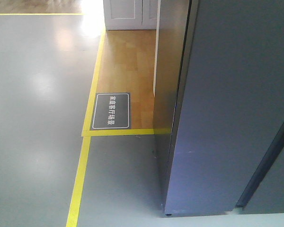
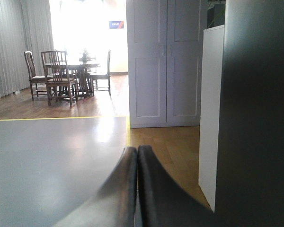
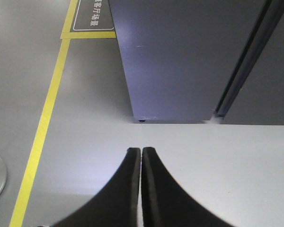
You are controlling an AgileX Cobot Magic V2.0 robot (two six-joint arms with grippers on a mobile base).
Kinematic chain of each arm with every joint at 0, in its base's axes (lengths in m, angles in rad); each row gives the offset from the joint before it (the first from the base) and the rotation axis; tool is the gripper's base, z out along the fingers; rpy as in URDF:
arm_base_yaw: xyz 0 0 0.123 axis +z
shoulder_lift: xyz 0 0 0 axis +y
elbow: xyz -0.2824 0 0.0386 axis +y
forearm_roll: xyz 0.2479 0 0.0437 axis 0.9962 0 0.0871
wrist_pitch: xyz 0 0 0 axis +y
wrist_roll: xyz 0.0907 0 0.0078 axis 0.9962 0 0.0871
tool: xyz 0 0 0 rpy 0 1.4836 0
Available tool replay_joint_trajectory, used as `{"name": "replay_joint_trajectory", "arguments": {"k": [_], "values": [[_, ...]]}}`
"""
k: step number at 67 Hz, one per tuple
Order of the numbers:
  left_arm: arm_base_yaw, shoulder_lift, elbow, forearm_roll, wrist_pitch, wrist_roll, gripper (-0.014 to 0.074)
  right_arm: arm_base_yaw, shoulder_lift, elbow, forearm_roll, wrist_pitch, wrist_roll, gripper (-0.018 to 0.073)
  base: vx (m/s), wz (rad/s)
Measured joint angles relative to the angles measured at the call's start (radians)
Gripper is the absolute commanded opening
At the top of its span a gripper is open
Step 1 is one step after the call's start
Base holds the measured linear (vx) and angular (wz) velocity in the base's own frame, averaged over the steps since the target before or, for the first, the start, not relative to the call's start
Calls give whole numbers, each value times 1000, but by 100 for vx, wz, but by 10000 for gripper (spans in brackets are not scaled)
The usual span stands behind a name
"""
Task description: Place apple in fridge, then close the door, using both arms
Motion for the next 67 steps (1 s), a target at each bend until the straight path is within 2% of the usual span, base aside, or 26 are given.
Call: {"name": "replay_joint_trajectory", "arguments": {"k": [12, 27, 37, 50, 67], "values": [[0, 0, 0, 0, 0, 0, -6, -1, -20, 0, -47, -79, -22, -3, 0, 0], [0, 0, 0, 0, 0, 0, -6, -69, -77, 35, -43, -290, -202, -3, 0, 0], [0, 0, 0, 0, 0, 0, -6, -105, -137, 176, -12, -476, -222, -3, 0, 0], [0, 0, 0, 0, 0, 0, -6, -114, -211, 406, 27, -771, -224, -3, 0, 0], [0, 0, 0, 0, 1, 0, -6, -132, -248, 629, 49, -1054, -225, -3, 0, 0]]}}
